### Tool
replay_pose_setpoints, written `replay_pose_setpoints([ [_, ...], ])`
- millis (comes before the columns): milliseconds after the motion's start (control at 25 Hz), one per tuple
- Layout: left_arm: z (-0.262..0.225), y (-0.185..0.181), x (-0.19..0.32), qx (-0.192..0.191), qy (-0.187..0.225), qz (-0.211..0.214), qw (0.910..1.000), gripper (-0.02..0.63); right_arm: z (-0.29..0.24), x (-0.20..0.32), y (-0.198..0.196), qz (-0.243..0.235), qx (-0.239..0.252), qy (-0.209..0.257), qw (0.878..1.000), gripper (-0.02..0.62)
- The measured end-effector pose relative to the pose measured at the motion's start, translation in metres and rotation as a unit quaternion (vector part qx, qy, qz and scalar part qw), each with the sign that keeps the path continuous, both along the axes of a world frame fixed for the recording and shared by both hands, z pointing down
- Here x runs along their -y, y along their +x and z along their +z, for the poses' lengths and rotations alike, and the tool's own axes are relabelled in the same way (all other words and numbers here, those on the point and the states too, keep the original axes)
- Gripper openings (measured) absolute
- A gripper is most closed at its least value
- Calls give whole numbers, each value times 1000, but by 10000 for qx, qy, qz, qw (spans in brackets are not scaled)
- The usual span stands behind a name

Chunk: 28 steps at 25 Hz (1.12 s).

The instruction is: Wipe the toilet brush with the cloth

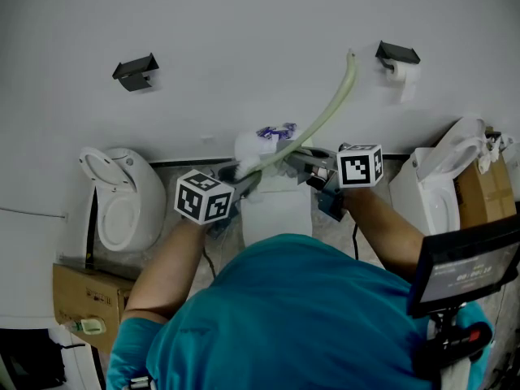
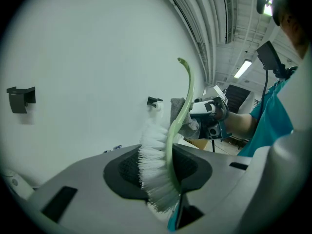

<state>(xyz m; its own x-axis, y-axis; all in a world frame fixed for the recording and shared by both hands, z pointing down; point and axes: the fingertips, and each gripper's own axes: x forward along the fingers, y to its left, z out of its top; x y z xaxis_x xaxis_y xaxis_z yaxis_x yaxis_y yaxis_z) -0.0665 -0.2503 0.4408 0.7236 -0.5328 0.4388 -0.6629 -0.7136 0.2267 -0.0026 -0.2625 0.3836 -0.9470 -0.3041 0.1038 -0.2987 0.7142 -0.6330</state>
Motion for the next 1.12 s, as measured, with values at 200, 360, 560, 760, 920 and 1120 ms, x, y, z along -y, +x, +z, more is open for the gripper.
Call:
replay_pose_setpoints([
  [200,3,-6,1,75,-25,-33,10000,140,-7,3,4,52,153,-4,9999,29],
  [360,7,-10,2,142,-46,-72,9999,140,-12,5,9,112,246,11,9996,31],
  [560,13,-15,3,251,-61,-109,9996,140,-16,9,17,158,326,55,9993,30],
  [760,18,-22,2,454,-26,-122,9989,140,-23,12,24,231,436,115,9987,31],
  [920,28,-21,15,602,-88,-132,9981,140,-23,29,36,304,475,96,9984,31],
  [1120,38,-21,20,764,-147,-137,9969,140,-27,40,47,391,524,103,9978,31],
])
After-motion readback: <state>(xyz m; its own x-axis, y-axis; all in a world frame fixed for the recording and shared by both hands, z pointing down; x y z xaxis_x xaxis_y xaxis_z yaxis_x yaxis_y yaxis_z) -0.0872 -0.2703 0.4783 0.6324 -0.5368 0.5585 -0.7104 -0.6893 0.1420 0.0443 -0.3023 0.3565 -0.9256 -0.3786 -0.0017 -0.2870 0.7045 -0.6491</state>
